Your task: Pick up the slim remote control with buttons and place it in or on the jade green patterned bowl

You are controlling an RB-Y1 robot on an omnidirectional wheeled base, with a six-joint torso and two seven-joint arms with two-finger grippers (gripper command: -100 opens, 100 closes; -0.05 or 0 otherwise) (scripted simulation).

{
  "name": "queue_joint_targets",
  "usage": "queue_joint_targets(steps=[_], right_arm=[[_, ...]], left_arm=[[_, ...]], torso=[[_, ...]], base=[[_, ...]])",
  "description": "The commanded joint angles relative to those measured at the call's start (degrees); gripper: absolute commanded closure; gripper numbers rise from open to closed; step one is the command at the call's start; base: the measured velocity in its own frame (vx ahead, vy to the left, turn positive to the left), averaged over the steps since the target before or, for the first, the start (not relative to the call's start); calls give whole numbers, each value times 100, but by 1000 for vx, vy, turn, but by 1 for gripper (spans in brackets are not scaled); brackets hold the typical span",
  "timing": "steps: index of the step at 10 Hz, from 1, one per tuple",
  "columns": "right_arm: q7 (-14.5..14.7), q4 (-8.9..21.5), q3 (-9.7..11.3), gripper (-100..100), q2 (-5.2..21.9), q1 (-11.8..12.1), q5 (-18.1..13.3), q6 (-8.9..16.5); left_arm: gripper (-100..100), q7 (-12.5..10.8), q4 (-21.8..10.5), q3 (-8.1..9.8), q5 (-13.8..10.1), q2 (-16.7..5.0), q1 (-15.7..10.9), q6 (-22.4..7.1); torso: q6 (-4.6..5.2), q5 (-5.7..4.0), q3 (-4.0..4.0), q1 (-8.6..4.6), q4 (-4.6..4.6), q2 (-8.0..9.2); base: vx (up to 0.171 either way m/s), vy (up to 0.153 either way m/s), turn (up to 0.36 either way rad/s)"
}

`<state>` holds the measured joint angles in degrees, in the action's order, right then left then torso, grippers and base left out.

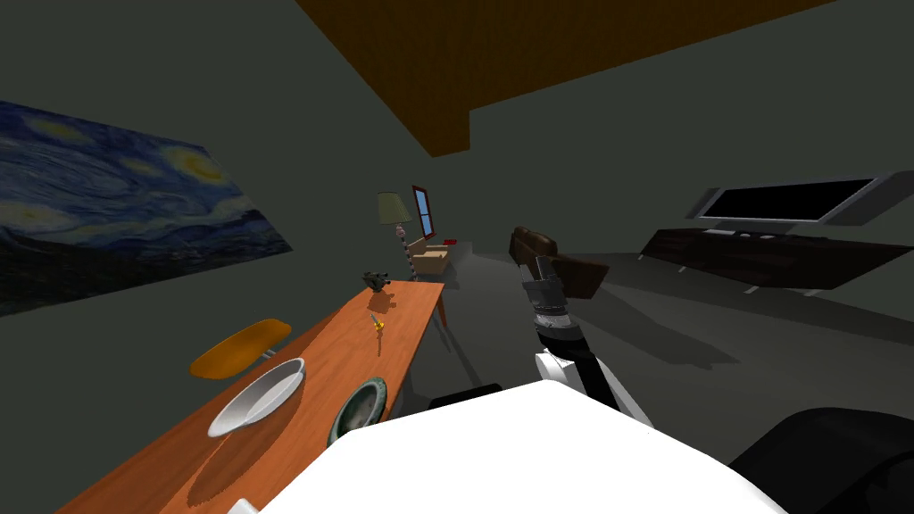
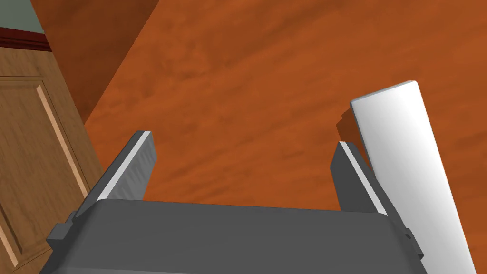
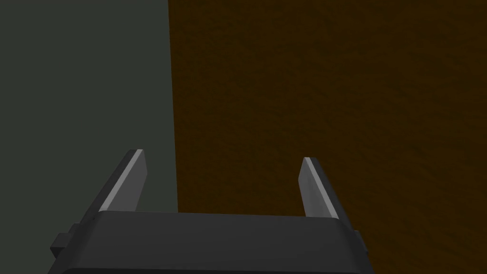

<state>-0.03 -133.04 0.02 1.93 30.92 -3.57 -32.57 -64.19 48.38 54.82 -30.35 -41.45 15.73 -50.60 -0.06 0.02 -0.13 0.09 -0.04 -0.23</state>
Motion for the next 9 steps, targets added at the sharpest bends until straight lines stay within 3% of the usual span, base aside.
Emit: queue_joint_targets(steps=[1,2,4,6,8,9], right_arm=[[0,0,0,0,0,0,0,0],[0,0,0,0,0,1,0,0],[0,0,0,0,0,0,0,0],[0,0,-1,0,0,1,0,0],[0,0,-1,0,0,1,0,0],[0,0,-1,0,0,1,0,0]], left_arm=[[-100,-168,-65,38,17,116,26,-123],[-100,-168,-65,38,17,116,26,-123],[-100,-486,-584,220,-129,199,-10,-447],[-100,-638,-950,295,-193,247,-23,-595],[-100,-641,-1224,295,-193,247,-23,-595],[-100,-641,-968,295,-193,247,-23,-595]], torso=[[0,0,0,0,0,0],[-4,1,0,1,0,0],[0,0,1,-2,0,1],[-6,2,-3,9,-2,-4],[-6,2,-1,4,-1,0],[-11,-1,4,-6,1,8]], base=[[34,27,-154],[14,13,-16],[39,22,-250],[38,45,-128],[18,20,-38],[-1,-5,28]])
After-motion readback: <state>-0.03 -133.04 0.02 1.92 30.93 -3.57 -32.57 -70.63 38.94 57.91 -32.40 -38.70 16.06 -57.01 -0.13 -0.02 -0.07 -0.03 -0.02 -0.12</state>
